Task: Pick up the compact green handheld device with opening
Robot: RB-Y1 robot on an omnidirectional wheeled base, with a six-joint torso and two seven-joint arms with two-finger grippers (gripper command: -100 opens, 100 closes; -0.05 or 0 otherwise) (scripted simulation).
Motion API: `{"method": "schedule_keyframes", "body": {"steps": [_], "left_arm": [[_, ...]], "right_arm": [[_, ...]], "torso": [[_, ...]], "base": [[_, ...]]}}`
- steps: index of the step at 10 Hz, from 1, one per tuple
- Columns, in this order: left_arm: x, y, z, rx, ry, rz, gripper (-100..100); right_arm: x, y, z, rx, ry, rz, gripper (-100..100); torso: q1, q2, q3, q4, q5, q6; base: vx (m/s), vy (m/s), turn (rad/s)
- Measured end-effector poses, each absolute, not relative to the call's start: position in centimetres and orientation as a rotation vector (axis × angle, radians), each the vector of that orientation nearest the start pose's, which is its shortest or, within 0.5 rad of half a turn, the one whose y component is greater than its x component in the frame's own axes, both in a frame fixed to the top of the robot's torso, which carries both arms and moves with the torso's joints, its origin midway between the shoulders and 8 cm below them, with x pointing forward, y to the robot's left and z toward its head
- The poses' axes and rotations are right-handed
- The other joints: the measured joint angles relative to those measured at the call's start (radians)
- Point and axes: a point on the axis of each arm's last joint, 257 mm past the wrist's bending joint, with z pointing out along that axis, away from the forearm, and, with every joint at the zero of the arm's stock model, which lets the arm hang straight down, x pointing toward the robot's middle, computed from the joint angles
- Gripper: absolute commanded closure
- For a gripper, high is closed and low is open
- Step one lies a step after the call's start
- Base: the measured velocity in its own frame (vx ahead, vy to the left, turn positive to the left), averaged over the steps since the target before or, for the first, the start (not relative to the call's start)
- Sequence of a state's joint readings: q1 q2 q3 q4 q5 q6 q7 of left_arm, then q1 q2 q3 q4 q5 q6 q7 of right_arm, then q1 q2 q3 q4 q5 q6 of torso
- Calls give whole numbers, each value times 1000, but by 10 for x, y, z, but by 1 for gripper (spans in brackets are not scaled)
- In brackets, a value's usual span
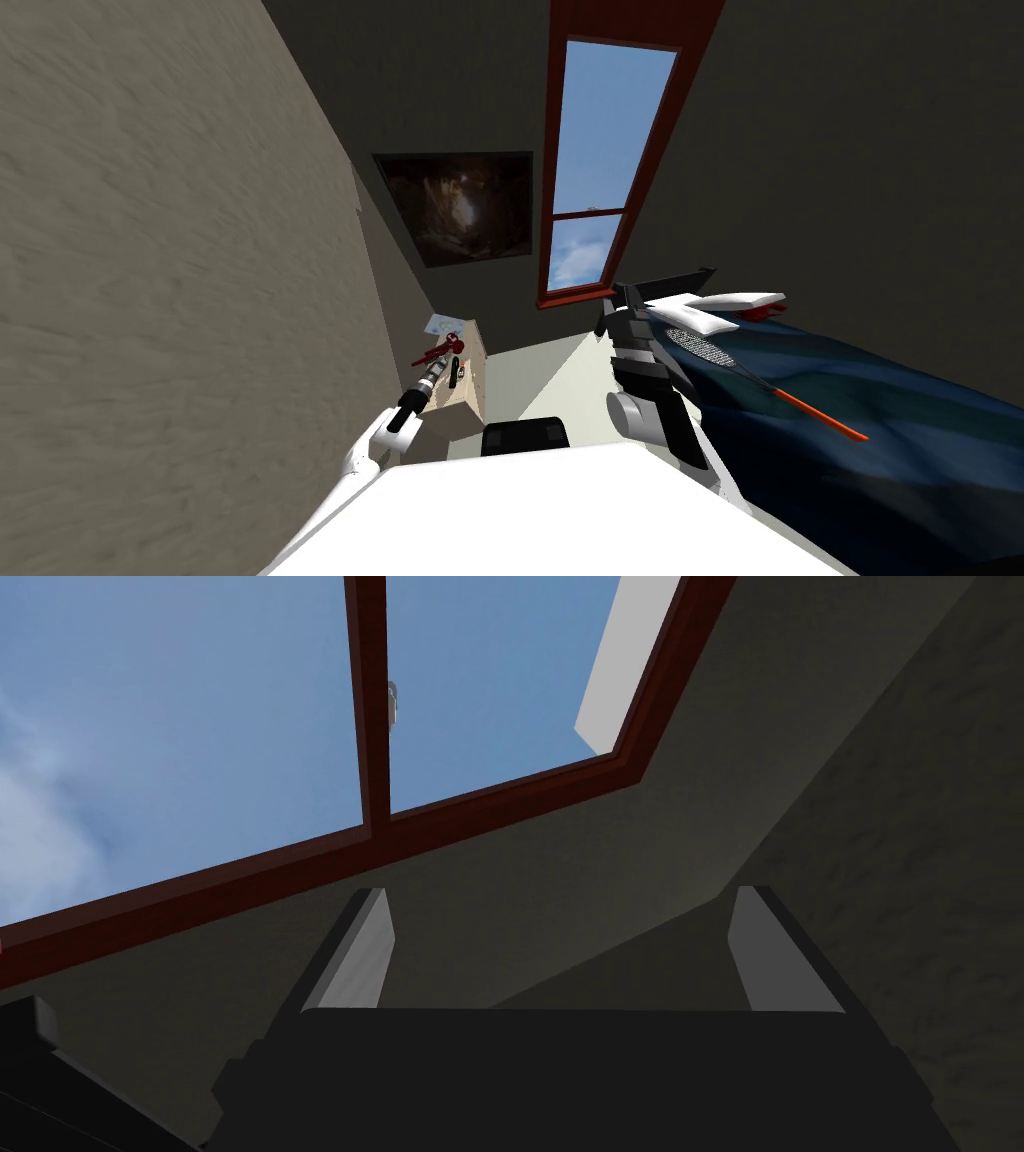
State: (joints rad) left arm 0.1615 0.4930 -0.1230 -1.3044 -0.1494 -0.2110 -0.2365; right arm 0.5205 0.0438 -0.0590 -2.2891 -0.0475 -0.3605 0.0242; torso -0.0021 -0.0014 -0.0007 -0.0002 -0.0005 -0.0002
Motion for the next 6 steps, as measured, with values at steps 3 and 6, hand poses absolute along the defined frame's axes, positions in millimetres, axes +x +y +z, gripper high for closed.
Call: {"method": "schedule_keyframes", "body": {"steps": [3,6], "left_arm": [[441,385,-413,-584,1891,-430,-100],[425,402,-440,-540,1993,-324,-100]], "right_arm": [[356,-316,-6,823,648,1208,0],[356,-316,-6,823,648,1208,0]], "torso": [[0,-1,-1,0,0,0],[0,0,0,0,0,0]], "base": [[38,-38,-100],[20,-27,-43]]}}
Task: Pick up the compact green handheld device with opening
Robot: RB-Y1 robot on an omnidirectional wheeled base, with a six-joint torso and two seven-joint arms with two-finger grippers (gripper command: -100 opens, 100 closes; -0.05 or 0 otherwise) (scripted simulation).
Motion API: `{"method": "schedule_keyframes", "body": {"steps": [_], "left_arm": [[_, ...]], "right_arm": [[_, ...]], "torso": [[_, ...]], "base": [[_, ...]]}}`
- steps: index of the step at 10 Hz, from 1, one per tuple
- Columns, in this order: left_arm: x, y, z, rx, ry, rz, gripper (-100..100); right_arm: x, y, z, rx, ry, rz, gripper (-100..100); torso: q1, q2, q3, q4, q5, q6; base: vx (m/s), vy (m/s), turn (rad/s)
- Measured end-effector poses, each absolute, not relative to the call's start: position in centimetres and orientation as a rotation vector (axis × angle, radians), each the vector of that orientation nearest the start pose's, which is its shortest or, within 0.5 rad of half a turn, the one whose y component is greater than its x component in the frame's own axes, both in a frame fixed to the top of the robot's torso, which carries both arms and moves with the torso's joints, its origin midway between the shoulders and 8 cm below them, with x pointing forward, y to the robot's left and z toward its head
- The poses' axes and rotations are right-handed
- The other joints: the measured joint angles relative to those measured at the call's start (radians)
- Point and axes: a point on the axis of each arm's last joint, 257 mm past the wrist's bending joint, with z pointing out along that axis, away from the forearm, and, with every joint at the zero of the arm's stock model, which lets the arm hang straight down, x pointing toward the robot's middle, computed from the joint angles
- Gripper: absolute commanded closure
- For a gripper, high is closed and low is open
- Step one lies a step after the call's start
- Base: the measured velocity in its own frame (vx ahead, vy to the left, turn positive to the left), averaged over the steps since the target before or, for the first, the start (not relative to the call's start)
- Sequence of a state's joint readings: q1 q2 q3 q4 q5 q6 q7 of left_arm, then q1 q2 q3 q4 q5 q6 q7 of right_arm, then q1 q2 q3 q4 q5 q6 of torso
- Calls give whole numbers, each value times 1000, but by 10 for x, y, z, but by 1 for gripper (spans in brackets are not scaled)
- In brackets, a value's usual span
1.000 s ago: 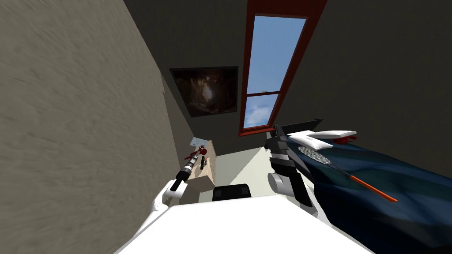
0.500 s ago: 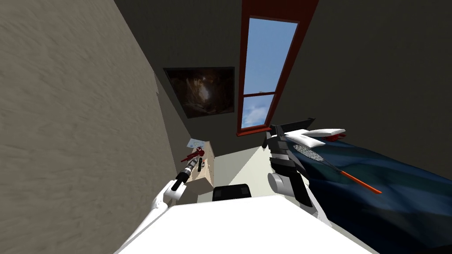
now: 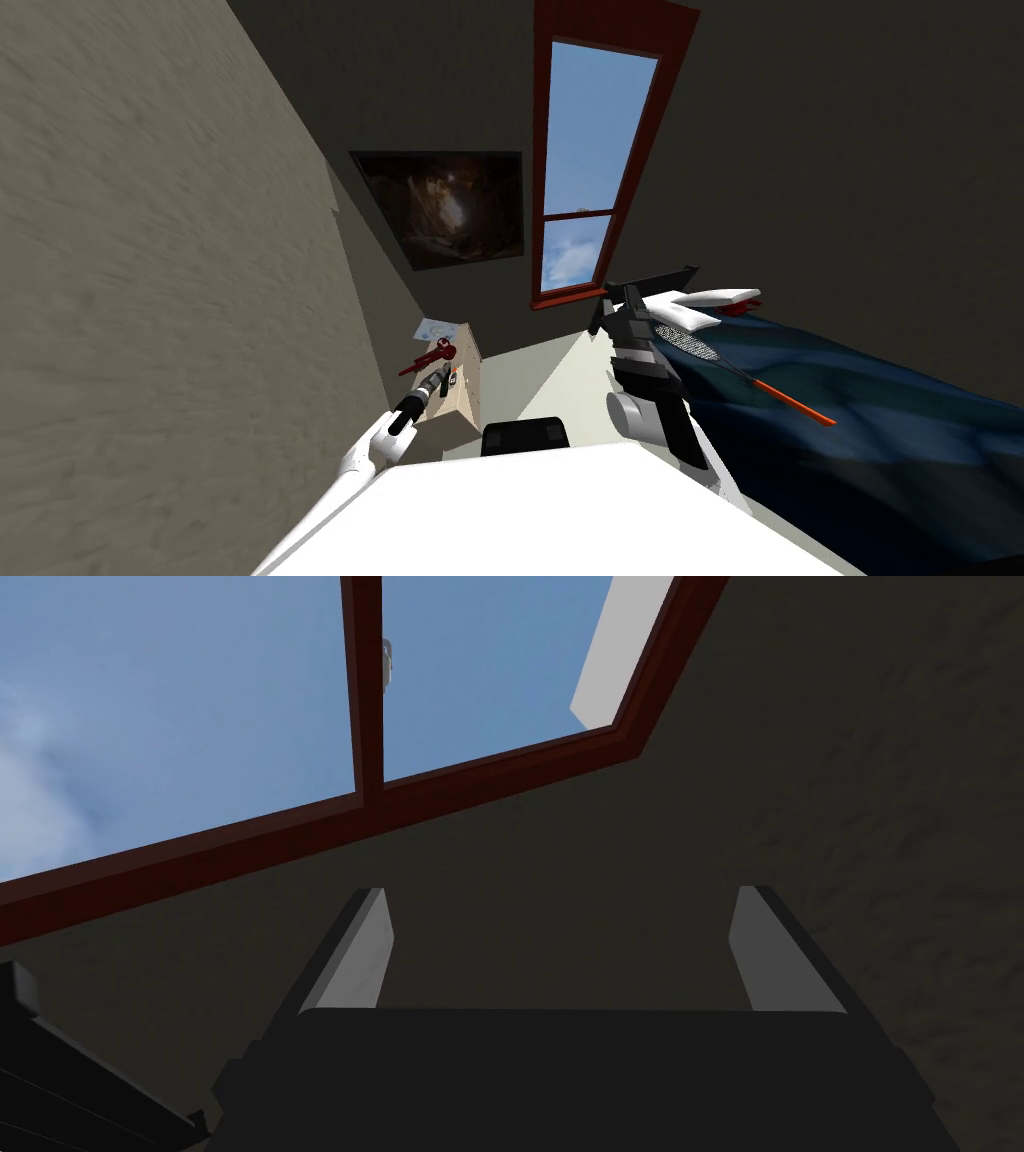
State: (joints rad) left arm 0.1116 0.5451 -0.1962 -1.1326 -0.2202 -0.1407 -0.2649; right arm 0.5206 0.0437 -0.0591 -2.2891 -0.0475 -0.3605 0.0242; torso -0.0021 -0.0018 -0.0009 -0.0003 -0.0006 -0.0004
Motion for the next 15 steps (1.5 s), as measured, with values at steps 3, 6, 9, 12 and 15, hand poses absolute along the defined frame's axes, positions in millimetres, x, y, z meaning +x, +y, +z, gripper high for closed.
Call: {"method": "schedule_keyframes", "body": {"steps": [3,6,9,12,15], "left_arm": [[417,415,-460,-511,2058,-250,-100],[399,441,-489,-453,2158,-126,-100],[381,468,-505,-389,2243,-2,-100],[364,494,-519,-331,2309,111,-100],[365,489,-522,-328,2311,111,-100]], "right_arm": [[356,-316,-6,823,648,1208,0],[356,-316,-6,823,648,1208,0],[356,-316,-6,823,648,1208,0],[356,-316,-6,823,648,1208,0],[356,-316,-6,823,648,1208,0]], "torso": [[1,0,0,0,0,0],[-1,-1,-1,0,0,0],[0,-1,-1,0,0,0],[0,0,0,0,0,0],[4,0,0,0,1,-1]], "base": [[22,-24,-58],[45,-46,-97],[41,-33,-68],[22,-19,-50],[26,36,41]]}}
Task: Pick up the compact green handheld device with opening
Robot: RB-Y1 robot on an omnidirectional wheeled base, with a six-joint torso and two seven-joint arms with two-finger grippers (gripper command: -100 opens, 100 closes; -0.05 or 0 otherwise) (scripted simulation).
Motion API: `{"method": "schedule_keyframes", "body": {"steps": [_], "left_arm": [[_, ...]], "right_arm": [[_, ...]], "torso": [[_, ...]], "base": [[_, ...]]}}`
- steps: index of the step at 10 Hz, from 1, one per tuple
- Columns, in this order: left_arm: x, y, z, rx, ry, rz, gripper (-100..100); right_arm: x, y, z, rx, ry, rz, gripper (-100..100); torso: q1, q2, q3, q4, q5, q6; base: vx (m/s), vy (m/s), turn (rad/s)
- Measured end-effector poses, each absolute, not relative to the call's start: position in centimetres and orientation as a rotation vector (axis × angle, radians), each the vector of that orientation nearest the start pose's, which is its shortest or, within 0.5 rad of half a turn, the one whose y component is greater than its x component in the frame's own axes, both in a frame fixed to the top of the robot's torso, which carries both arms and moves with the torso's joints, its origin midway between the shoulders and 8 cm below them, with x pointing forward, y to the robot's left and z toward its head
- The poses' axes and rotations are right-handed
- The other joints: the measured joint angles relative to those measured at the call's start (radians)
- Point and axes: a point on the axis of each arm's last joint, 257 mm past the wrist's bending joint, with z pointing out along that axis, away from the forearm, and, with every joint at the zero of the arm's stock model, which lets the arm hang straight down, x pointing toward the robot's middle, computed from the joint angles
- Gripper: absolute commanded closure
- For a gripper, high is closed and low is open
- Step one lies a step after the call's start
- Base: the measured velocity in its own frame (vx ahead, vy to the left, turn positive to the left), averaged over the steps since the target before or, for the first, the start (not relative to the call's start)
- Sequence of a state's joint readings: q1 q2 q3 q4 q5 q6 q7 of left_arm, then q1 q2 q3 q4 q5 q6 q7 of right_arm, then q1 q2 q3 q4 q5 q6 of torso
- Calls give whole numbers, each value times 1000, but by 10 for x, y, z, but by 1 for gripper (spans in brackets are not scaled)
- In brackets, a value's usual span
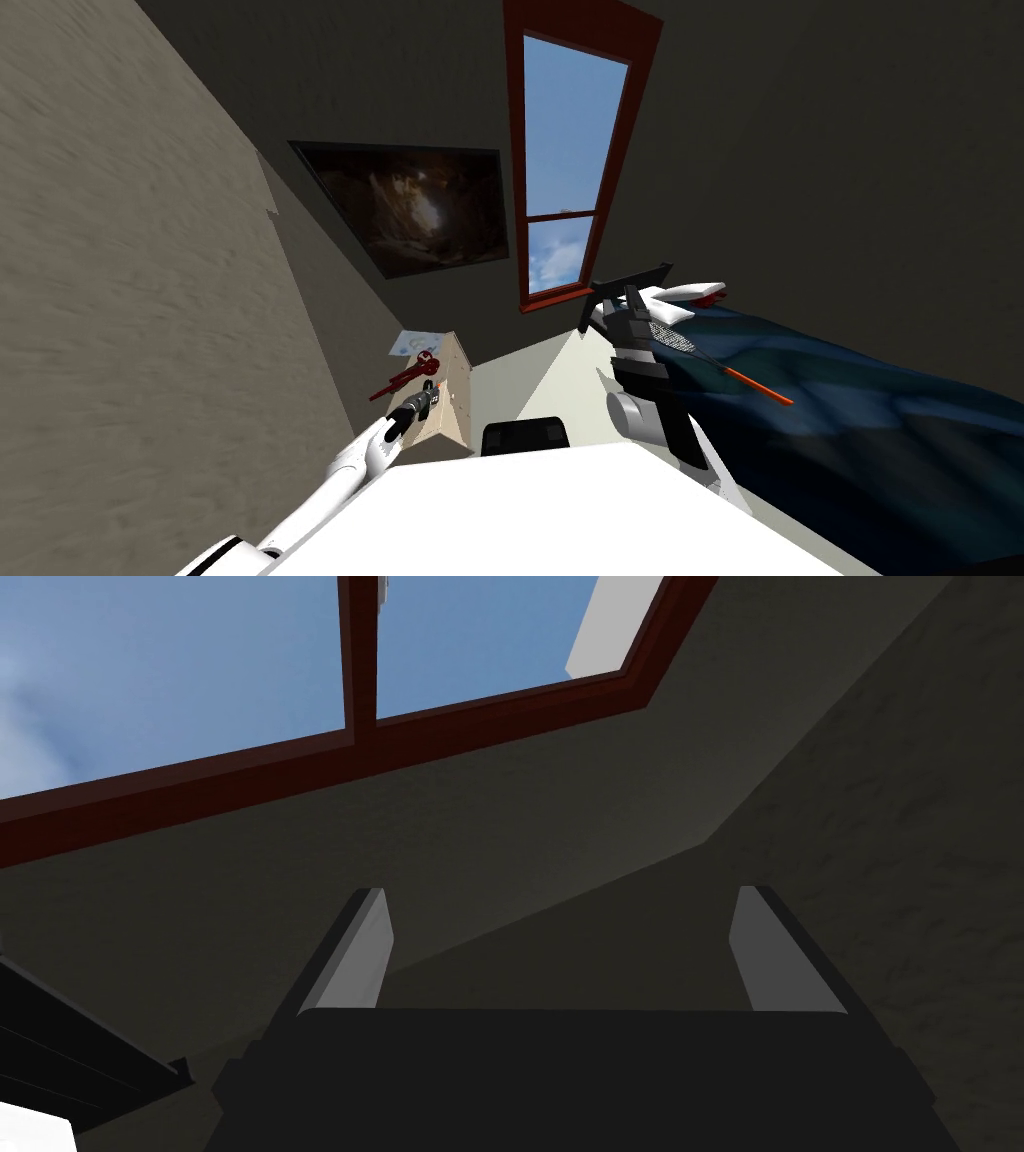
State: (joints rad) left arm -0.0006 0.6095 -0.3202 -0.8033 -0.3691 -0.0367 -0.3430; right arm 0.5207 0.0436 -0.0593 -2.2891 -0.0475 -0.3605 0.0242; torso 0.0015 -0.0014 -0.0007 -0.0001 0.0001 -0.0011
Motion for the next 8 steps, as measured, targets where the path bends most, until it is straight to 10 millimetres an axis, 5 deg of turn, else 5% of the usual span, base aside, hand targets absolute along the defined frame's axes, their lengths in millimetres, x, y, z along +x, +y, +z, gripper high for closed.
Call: {"method": "schedule_keyframes", "body": {"steps": [3,4,8], "left_arm": [[372,462,-534,-305,2313,100,-100],[373,462,-535,-302,2314,102,100],[372,462,-534,-300,2314,104,100]], "right_arm": [[356,-316,-6,822,648,1208,0],[356,-316,-6,822,648,1208,0],[356,-316,-6,823,648,1208,0]], "torso": [[3,-3,-2,-1,1,0],[1,-1,-1,0,0,0],[-1,1,1,0,0,0]], "base": [[55,67,48],[6,7,-2],[0,0,0]]}}
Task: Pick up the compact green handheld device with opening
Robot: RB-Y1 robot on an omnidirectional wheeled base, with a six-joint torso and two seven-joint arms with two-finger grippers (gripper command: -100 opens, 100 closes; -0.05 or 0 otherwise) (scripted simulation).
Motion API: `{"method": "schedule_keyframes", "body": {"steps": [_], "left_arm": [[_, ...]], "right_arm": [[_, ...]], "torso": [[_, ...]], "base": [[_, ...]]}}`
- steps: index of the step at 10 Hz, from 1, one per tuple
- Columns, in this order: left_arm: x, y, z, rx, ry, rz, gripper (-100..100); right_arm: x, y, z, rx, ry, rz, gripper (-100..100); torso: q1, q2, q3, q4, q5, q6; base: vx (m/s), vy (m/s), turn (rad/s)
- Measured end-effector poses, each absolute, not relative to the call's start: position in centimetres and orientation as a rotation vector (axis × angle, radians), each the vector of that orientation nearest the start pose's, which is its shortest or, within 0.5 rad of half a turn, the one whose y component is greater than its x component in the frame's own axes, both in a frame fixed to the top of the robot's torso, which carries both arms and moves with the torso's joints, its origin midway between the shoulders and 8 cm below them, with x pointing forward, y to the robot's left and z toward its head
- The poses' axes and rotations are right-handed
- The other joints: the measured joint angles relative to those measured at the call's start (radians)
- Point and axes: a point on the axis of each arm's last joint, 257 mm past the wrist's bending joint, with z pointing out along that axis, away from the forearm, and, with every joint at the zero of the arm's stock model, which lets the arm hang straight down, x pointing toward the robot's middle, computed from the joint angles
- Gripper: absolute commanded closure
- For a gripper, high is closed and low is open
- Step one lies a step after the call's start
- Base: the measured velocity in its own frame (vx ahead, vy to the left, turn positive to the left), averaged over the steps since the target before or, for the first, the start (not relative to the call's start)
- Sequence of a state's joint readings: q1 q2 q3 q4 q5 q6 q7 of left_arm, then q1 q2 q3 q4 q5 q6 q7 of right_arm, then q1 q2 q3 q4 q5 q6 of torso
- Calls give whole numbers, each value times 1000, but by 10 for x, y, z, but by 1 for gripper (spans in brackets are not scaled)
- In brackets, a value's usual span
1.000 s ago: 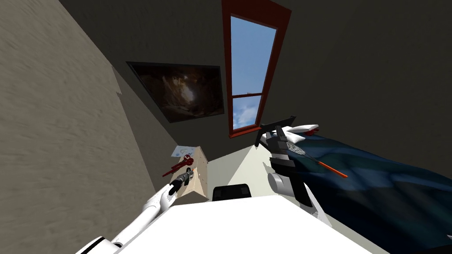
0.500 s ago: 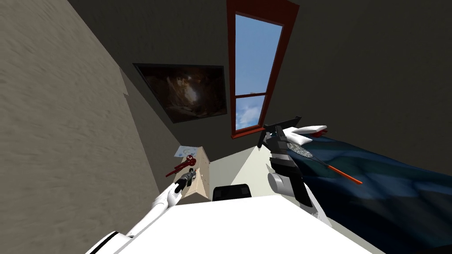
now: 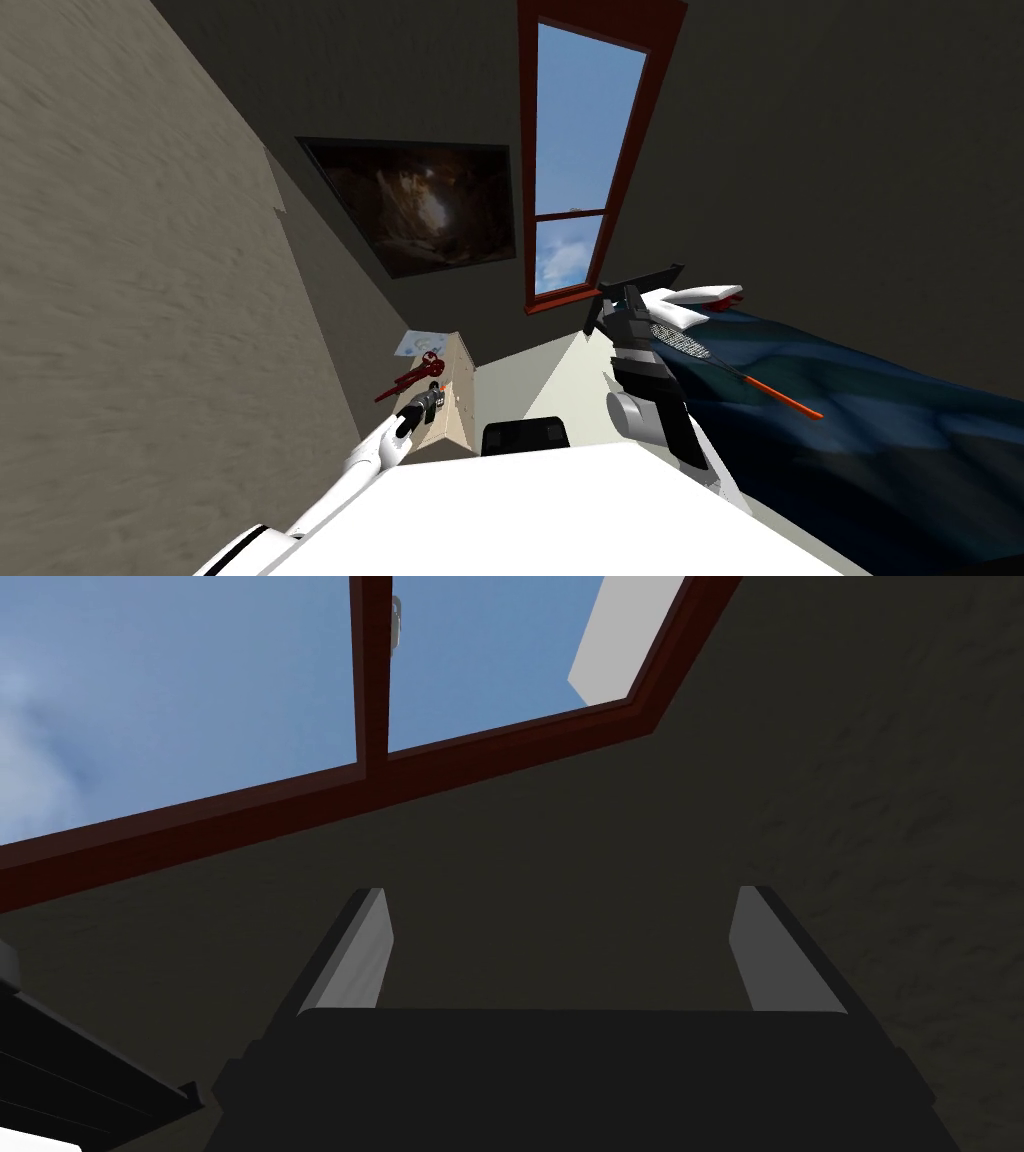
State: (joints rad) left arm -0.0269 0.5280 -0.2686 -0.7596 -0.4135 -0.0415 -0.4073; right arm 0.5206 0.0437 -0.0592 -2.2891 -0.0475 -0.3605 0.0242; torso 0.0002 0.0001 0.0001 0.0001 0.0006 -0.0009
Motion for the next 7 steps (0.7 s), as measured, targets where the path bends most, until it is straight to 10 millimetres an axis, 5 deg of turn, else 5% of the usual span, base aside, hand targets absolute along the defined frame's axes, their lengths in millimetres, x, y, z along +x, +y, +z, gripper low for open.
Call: {"method": "schedule_keyframes", "body": {"steps": [1,2,6,7], "left_arm": [[372,462,-534,-300,2315,105,0],[372,462,-534,-300,2315,105,100],[365,491,-521,-325,2312,114,100],[364,492,-520,-328,2312,113,0]], "right_arm": [[356,-316,-6,823,648,1208,0],[356,-316,-6,823,648,1208,0],[356,-316,-6,823,648,1209,0],[356,-316,-6,823,648,1208,0]], "torso": [[0,0,0,0,0,0],[0,0,0,0,0,0],[-5,5,3,1,-1,0],[-3,3,2,1,-1,0]], "base": [[0,0,0],[-35,-48,-87],[-52,-63,-44],[-6,-6,3]]}}
